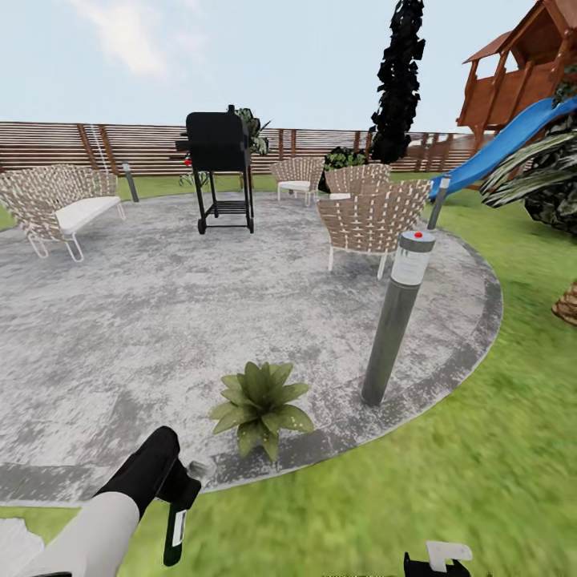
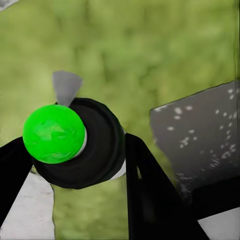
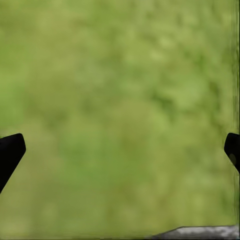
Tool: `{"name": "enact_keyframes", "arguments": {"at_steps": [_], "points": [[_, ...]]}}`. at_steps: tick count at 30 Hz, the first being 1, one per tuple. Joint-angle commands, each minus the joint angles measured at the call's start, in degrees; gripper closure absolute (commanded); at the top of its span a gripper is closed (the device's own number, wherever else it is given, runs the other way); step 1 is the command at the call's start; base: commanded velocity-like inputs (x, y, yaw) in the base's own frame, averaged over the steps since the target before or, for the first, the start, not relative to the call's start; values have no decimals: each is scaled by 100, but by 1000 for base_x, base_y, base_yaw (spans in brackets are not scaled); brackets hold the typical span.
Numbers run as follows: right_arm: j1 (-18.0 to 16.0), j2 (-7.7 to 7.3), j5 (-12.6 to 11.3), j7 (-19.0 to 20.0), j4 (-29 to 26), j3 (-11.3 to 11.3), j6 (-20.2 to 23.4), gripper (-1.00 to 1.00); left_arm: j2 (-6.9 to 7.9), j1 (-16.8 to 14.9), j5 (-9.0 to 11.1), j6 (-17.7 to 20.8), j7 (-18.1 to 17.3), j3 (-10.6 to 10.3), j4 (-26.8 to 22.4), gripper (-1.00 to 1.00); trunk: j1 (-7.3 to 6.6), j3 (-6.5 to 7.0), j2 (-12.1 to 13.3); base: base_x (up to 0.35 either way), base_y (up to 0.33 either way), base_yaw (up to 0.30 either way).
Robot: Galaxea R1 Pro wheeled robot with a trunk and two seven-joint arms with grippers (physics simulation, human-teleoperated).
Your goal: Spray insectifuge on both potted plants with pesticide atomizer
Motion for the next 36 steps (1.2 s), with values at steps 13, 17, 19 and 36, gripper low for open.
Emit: {"name": "enact_keyframes", "arguments": {"at_steps": [13,17,19,36], "points": [[-5,2,58,-18,5,-50,-27,-100,26,105,-67,-221,134,60,-176,100,-1,-5,-2,-72,109,-98],[-5,-5,50,-18,0,-50,-27,-100,1,116,-53,-516,178,69,-182,100,-1,-5,-2,5,327,-209],[-5,-4,50,-18,0,-50,-27,-100,1,130,-28,-744,189,75,-138,100,-1,-5,-2,115,335,-277],[-5,-36,76,-13,12,-50,-36,-100,26,235,28,-841,145,39,-99,100,-1,-5,-2,76,283,-124]]}}
